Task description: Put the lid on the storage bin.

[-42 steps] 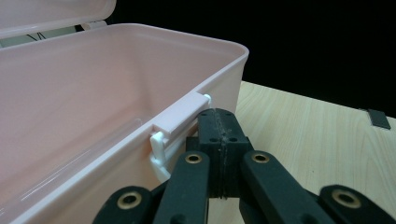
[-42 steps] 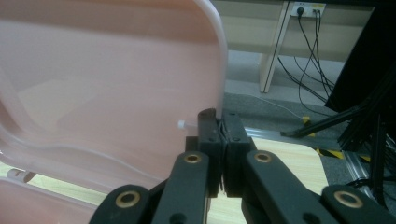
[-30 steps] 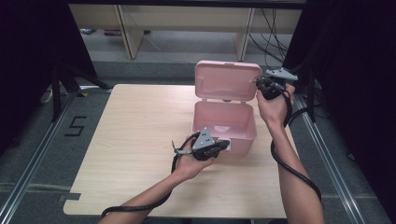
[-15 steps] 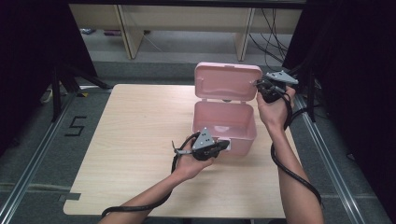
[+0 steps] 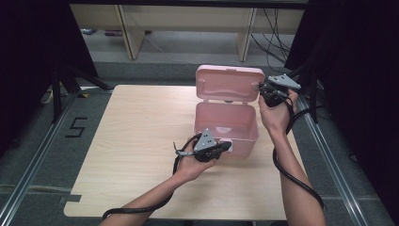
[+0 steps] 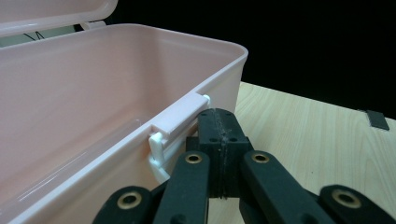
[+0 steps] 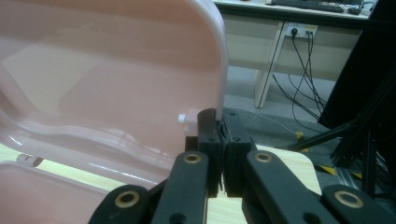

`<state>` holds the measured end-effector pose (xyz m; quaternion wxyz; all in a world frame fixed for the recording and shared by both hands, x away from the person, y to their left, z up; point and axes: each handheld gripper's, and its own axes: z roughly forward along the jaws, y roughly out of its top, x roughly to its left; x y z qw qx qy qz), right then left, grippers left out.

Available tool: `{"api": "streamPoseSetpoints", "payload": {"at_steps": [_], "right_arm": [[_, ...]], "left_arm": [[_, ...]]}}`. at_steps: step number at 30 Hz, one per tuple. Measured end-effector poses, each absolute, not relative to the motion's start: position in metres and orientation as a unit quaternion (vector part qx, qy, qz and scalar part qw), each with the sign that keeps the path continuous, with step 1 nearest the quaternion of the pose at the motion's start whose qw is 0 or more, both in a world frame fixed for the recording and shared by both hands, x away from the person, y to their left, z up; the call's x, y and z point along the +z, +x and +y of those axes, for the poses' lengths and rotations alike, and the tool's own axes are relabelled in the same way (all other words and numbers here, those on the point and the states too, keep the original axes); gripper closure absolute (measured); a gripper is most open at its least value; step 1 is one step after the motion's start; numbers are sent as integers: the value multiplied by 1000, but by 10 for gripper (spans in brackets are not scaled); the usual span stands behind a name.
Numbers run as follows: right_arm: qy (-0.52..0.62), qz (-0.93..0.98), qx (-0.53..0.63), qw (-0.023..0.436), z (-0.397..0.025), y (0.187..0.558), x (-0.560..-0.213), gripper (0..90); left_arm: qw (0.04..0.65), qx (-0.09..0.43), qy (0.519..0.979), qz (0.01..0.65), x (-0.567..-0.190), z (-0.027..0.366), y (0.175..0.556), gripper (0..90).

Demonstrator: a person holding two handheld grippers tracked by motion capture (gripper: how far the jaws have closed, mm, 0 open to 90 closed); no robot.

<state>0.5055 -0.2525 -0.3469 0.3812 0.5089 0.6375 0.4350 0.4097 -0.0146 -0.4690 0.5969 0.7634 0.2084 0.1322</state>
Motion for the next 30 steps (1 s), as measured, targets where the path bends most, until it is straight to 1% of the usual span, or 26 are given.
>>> {"api": "streamPoseSetpoints", "payload": {"at_steps": [6,10,16,18,20,22,30], "right_arm": [[497,641,434,393,-254,503,-349,895],[505,634,440,386,-252,499,-350,895],[492,636,440,398,-254,498,-352,895],[499,633,443,393,-252,496,-353,894],[490,637,442,398,-253,496,-353,895],[495,633,447,393,-253,495,-354,894],[493,635,445,395,-253,494,-354,894]], "left_arm": [[597,132,764,208,-469,-15,410,900],[598,132,763,209,-469,-14,410,900],[592,133,767,207,-469,-14,409,900],[592,131,768,208,-469,-16,409,900],[593,131,767,207,-469,-17,409,900],[594,133,767,204,-469,-17,409,900],[595,129,765,209,-470,-16,409,900]]}}
